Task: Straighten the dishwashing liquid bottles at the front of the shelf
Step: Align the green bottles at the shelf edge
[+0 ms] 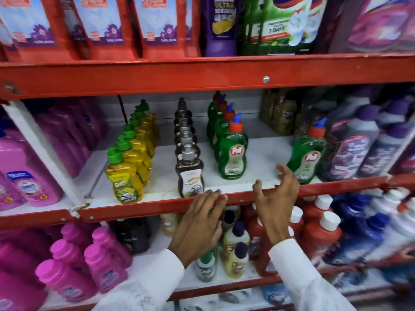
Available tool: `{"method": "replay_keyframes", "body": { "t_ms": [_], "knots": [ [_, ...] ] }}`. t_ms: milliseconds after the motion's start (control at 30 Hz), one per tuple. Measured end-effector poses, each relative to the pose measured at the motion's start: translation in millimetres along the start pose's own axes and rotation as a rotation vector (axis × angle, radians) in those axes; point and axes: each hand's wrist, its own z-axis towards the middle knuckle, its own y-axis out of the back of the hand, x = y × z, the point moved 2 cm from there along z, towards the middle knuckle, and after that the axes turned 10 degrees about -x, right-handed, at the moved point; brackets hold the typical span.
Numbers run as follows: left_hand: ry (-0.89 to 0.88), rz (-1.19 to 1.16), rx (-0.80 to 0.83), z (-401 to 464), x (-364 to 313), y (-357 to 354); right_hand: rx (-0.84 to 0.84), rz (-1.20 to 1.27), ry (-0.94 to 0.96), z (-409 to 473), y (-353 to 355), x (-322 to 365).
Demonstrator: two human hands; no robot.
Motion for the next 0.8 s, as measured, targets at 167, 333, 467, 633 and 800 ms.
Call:
{"method": "replay_keyframes", "body": {
  "t_ms": [167, 333, 467, 633, 800],
  "knots": [
    [0.046, 0.051, 0.084, 11, -4, -20, -0.184, -0.153, -0.082, 28, 9, -35],
    [0.06, 0.055, 0.127, 8, 0, -26, -0.152, -0.186, -0.167, 59, 4, -54],
    [0.094, 0.014, 0.115, 6, -3, -23, -0.155, -0.153, -0.199, 80, 0, -56],
    [0.134, 0.024, 0.063, 5, -4, -12, -0.127, -0.14, -0.147, 85, 2, -41],
    [0.131, 0.028, 0.052, 2, 0, -13, 0.0, -0.063, -0.04, 53, -11, -3]
  ]
}}
